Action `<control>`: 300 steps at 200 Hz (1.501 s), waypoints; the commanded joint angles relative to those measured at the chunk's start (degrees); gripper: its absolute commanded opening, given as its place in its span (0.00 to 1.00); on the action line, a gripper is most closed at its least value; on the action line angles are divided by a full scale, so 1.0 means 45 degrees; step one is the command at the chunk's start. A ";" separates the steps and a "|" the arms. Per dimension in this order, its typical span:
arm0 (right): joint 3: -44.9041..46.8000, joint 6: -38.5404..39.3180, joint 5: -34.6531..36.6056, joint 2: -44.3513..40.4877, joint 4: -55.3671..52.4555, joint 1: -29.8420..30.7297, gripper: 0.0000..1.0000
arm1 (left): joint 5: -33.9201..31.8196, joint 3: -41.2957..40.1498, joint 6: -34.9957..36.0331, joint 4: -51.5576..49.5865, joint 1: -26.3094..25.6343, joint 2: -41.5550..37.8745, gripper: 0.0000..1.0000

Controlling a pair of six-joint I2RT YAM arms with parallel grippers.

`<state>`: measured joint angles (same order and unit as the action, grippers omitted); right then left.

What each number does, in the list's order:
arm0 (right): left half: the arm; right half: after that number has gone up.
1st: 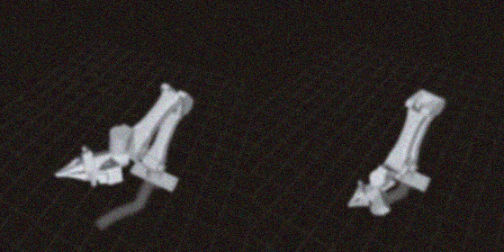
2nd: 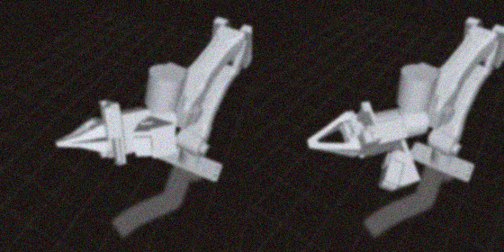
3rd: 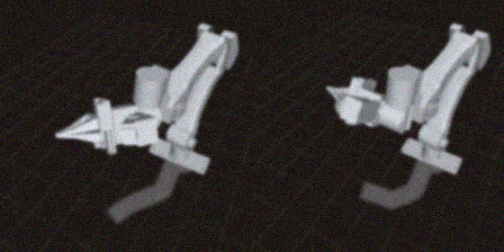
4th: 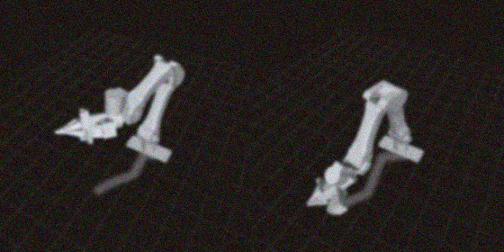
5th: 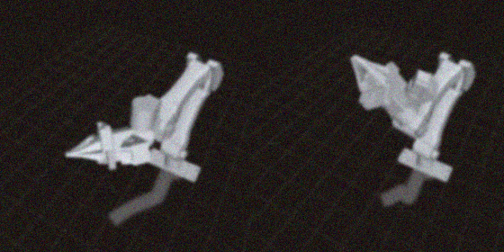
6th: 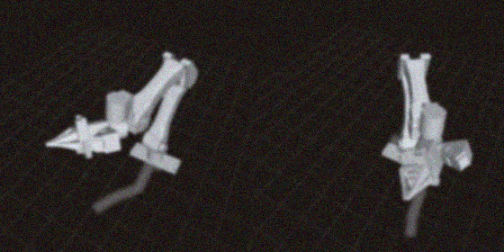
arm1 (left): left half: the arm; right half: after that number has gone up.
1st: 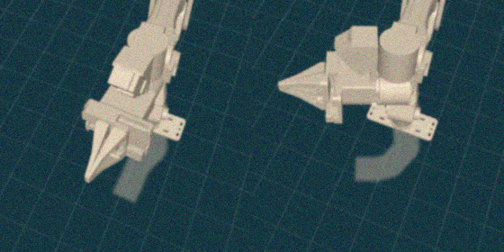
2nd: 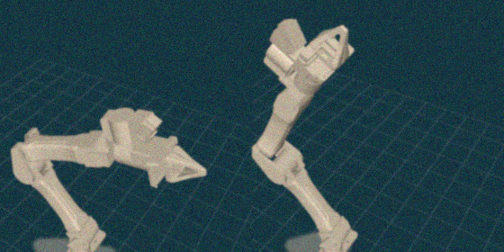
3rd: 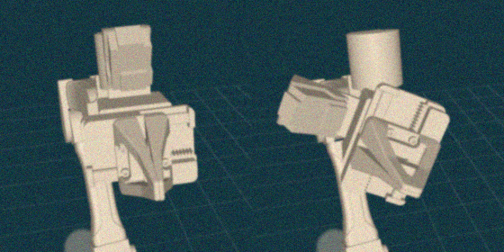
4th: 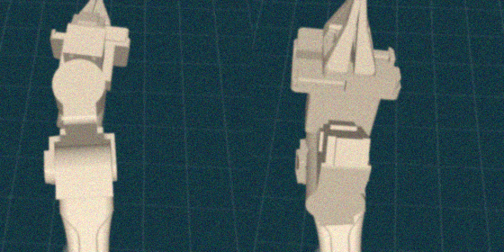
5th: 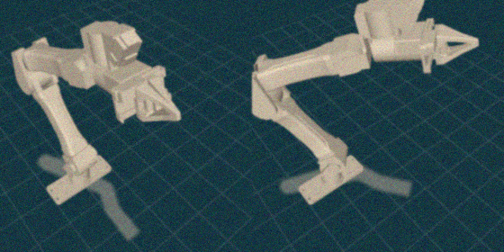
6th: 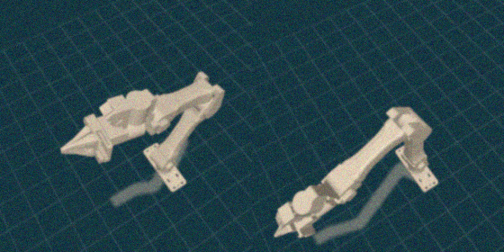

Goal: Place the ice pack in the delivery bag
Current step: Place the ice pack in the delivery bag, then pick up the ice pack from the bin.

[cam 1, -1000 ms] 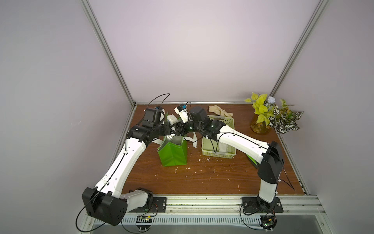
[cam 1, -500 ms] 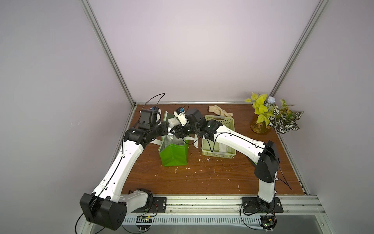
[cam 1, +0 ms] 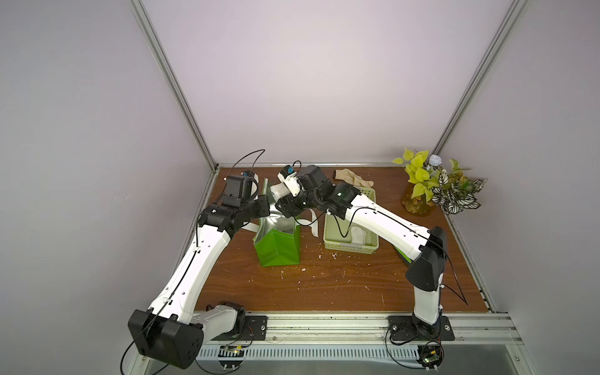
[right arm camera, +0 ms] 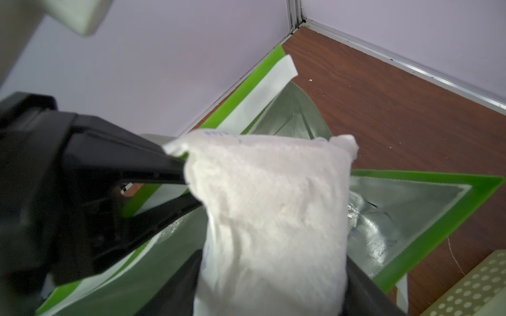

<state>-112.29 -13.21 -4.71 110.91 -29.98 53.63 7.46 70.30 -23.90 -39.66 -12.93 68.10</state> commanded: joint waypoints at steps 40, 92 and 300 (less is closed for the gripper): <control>-0.0857 0.0853 -0.0025 -0.0567 -0.0141 0.0076 0.84 | 0.0216 0.0044 0.0174 -0.0007 0.0159 -0.0015 0.00; 0.1259 0.1608 0.1253 -0.3219 -0.1868 -0.1192 0.83 | 0.0352 0.0058 0.0253 -0.0015 0.0170 -0.0110 0.00; 1.0003 -0.1907 0.3674 -0.2004 -0.1376 -0.4275 0.85 | 0.0353 -0.0023 0.0375 -0.0015 0.0158 -0.0293 0.00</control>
<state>-67.53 -20.03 9.58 100.53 -35.88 34.11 8.80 70.30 -23.31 -39.66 -12.84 67.85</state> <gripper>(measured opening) 0.850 0.050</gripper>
